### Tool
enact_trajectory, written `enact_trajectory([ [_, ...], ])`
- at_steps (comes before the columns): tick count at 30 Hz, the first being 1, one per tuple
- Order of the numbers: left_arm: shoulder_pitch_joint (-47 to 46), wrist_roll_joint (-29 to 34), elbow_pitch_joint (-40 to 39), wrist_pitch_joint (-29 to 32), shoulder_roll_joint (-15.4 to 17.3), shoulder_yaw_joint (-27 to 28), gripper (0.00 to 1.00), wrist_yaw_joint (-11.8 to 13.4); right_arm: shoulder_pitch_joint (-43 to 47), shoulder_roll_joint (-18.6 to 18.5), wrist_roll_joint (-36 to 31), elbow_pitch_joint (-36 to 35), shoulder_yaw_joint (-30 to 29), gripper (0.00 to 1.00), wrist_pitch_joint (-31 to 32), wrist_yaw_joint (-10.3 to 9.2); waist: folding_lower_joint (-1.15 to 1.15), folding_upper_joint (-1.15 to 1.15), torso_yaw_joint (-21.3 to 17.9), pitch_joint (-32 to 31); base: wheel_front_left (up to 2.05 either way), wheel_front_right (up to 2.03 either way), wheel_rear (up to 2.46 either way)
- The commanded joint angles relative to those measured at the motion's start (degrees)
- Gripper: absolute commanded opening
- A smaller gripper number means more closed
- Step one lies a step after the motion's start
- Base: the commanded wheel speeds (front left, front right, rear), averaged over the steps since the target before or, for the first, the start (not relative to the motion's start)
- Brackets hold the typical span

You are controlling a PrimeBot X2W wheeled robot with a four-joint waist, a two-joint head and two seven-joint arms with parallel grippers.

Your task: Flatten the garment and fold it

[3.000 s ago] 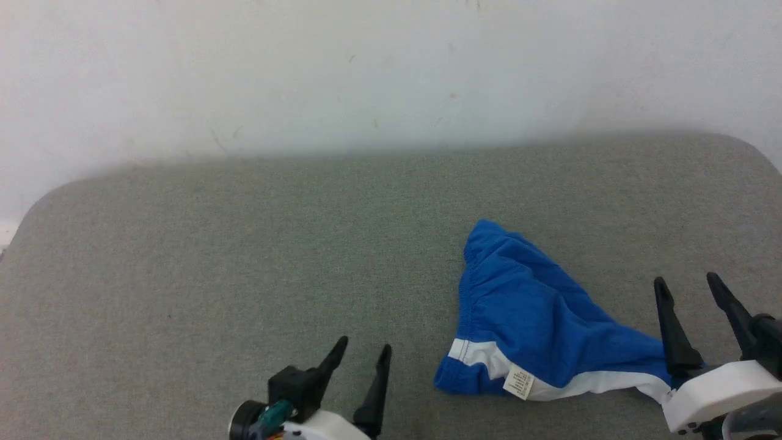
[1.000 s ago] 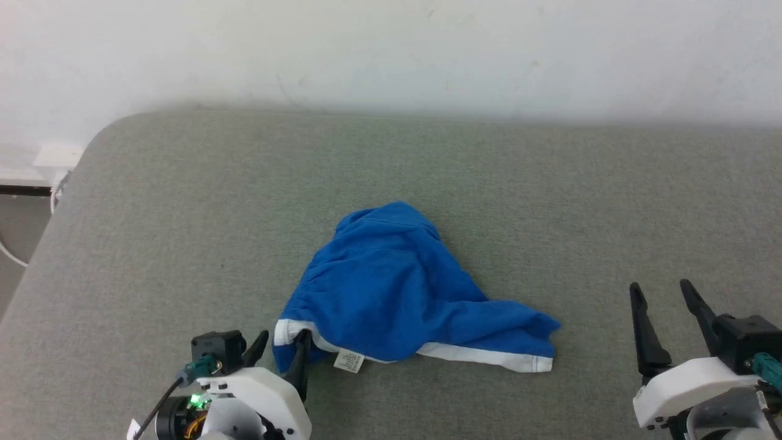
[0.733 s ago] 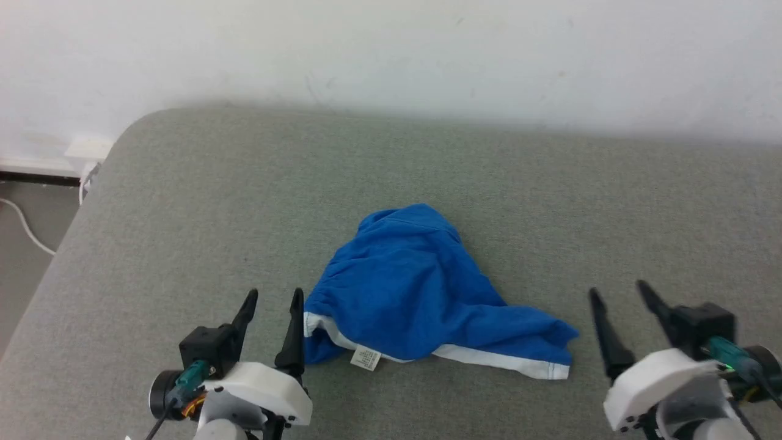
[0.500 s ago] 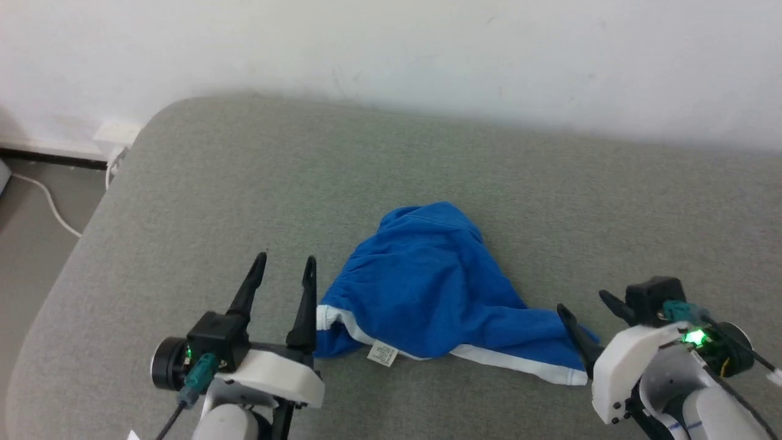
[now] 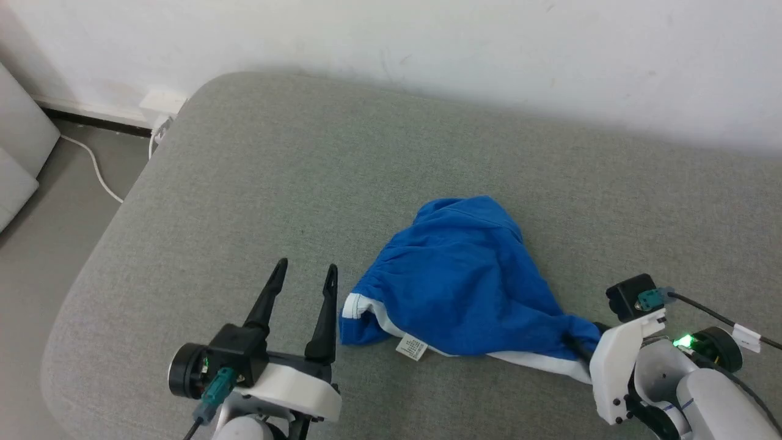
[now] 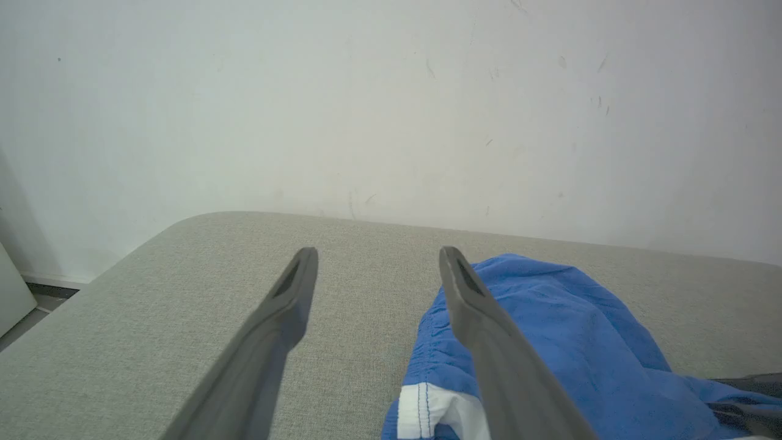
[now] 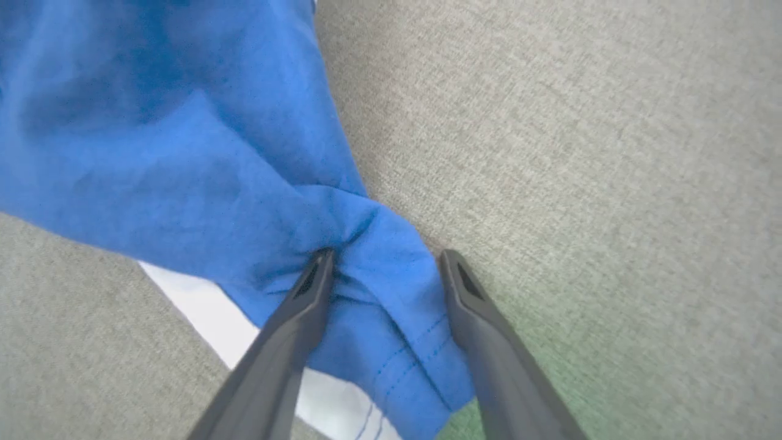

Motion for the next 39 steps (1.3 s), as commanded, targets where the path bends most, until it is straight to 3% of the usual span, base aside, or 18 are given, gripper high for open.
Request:
enact_trajectory([
  [1,1.09,0.38,-0.14,-0.26,-0.21,0.46,1.00,-0.47,0.08,-0.36,-0.01,1.56,0.14,0.00,-0.21,-0.05,0.00,0.00,-0.19,-0.09,0.00,0.00,0.00],
  [7,1.83,1.11,0.84,-0.27,-0.57,1.48,1.00,-1.44,-0.27,-1.91,-1.63,2.05,-4.18,0.00,-4.72,-0.05,0.00,0.00,-2.30,-1.32,0.00,0.00,0.00],
  [11,2.21,1.38,1.54,-0.27,-0.72,1.94,1.00,-1.90,1.30,-3.21,-4.45,-1.31,-10.77,0.00,-6.36,-0.05,0.00,0.00,-4.13,-2.37,0.00,0.00,0.00],
  [16,2.83,1.26,2.24,-0.27,-0.88,2.23,1.00,-2.39,7.73,-2.73,-10.28,-8.72,-19.52,0.00,-3.40,-0.05,0.00,0.00,-6.64,-3.40,0.00,0.00,0.00],
  [20,2.96,1.00,2.92,-0.27,-0.98,1.92,1.00,-2.72,13.34,0.19,-11.43,-13.35,-21.36,0.00,-0.19,-0.05,0.00,0.00,-8.99,-3.23,0.00,0.00,0.00],
  [21,2.83,0.99,3.23,-0.27,-0.99,1.62,1.00,-2.90,14.04,0.58,-11.62,-13.99,-21.10,0.89,-0.49,-0.05,0.00,0.00,-9.51,-3.13,0.00,0.00,0.00],
  [22,2.60,1.03,3.65,-0.27,-1.01,1.19,1.00,-3.12,14.42,1.19,-11.66,-14.43,-21.30,1.00,-1.18,-0.05,0.00,0.00,-9.98,-3.03,0.00,0.00,0.00],
  [30,0.73,-2.74,8.27,0.06,-1.09,-3.50,1.00,-4.84,13.37,5.28,-10.55,-20.80,-21.15,1.00,-15.40,-0.05,0.00,0.00,-13.91,-3.31,0.00,0.00,0.00],
  [35,-1.01,-4.05,11.01,5.55,-1.09,-8.22,1.00,-5.97,15.94,6.94,-9.36,-24.07,-21.32,1.00,-22.47,-0.05,0.00,0.00,-15.94,-3.06,0.00,0.00,0.00],
  [39,-1.82,-5.07,11.29,10.53,-0.79,-10.30,1.00,-6.33,18.67,7.84,-10.12,-23.15,-21.55,1.00,-23.86,-0.05,0.00,0.00,-17.26,-2.48,0.00,0.00,0.00],
])
